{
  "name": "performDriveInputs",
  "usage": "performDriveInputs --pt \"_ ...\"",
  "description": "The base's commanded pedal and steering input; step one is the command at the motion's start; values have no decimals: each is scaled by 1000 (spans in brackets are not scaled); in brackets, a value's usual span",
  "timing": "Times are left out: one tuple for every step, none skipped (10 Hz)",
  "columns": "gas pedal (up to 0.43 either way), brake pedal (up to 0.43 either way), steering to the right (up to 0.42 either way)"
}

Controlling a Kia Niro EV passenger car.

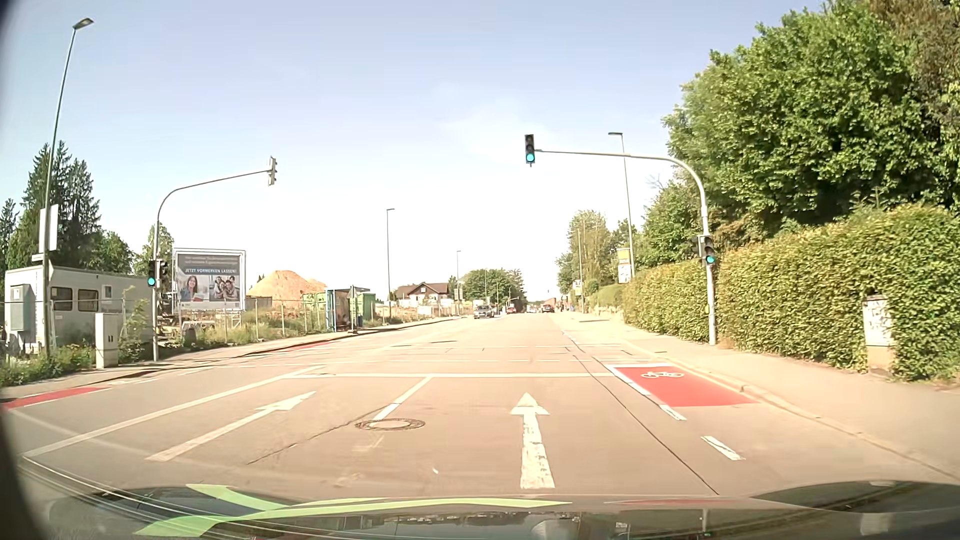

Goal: Follow the waypoints while adhering to traffic rules and regulations

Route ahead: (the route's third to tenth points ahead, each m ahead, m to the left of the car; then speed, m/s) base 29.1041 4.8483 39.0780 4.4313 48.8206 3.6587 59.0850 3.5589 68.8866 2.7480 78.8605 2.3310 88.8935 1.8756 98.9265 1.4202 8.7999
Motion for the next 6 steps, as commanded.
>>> performDriveInputs --pt "87 0 0" --pt "87 0 1" --pt "87 0 1" --pt "59 0 0" --pt "59 0 0" --pt "59 0 0"
